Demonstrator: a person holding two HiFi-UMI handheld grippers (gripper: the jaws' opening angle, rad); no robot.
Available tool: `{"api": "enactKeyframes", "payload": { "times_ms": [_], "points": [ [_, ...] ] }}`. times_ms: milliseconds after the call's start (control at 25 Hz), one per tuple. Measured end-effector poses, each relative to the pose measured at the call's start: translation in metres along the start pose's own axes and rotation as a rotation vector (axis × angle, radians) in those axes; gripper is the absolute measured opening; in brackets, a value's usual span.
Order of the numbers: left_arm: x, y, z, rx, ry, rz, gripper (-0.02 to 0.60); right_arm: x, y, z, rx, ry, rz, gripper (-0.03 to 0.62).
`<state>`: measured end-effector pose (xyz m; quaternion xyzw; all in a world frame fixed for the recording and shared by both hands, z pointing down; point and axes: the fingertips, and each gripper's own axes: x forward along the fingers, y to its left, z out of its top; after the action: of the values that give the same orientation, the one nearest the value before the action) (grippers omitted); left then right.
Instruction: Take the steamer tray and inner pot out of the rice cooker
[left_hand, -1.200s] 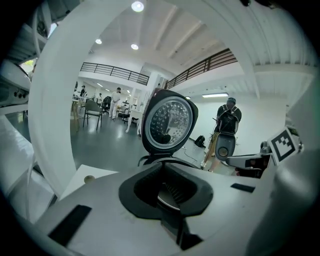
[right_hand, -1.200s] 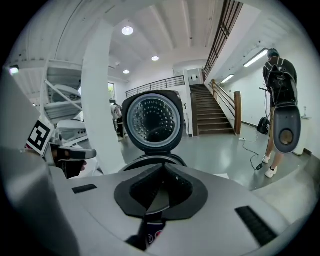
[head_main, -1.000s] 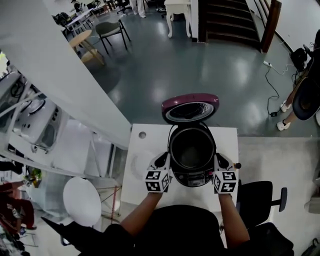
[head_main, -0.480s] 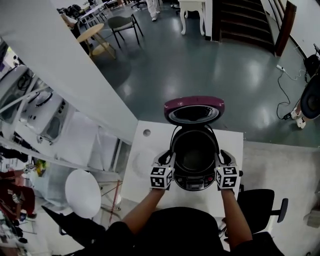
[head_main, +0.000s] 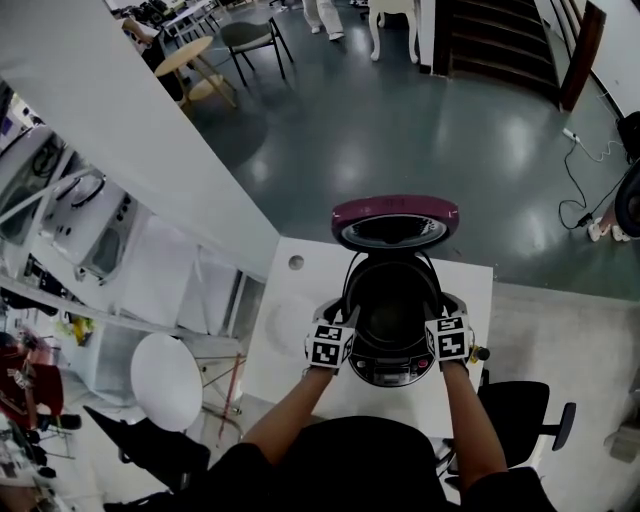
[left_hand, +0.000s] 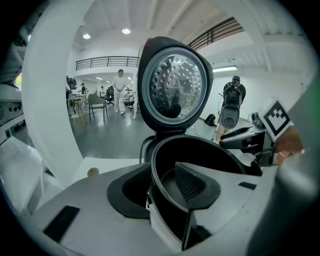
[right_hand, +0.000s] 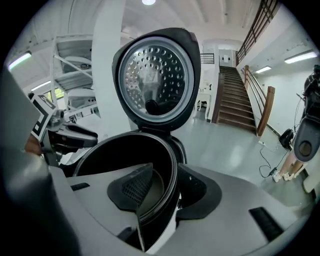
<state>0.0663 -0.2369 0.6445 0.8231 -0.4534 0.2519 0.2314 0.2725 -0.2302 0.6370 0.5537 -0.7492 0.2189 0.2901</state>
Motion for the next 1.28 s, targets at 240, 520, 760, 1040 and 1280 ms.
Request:
{"api": "enactKeyframes", "payload": {
  "times_ms": [240, 520, 760, 1040, 1280],
  "points": [
    [0.015, 0.000, -0.006, 0.021, 0.045, -0.013, 0.146, 0.011, -0.010, -0.015, -0.015, 0.082, -0.018, 0.127],
    [0.021, 0.004, -0.013, 0.036, 0.087, 0.009, 0.126, 0.019, -0.008, -0.020, -0.033, 0.115, 0.005, 0.124],
    [0.022, 0.010, -0.012, 0.020, 0.106, 0.035, 0.070, 0.021, -0.013, -0.021, -0.032, 0.114, -0.019, 0.089],
    [0.024, 0.012, -0.012, -0.042, 0.105, 0.041, 0.052, 0.025, -0.012, -0.020, -0.029, 0.128, -0.004, 0.066],
    [0.011, 0.009, -0.008, -0.060, 0.080, 0.042, 0.044, 0.015, -0.012, -0.013, -0.002, 0.086, -0.007, 0.057]
  ]
}}
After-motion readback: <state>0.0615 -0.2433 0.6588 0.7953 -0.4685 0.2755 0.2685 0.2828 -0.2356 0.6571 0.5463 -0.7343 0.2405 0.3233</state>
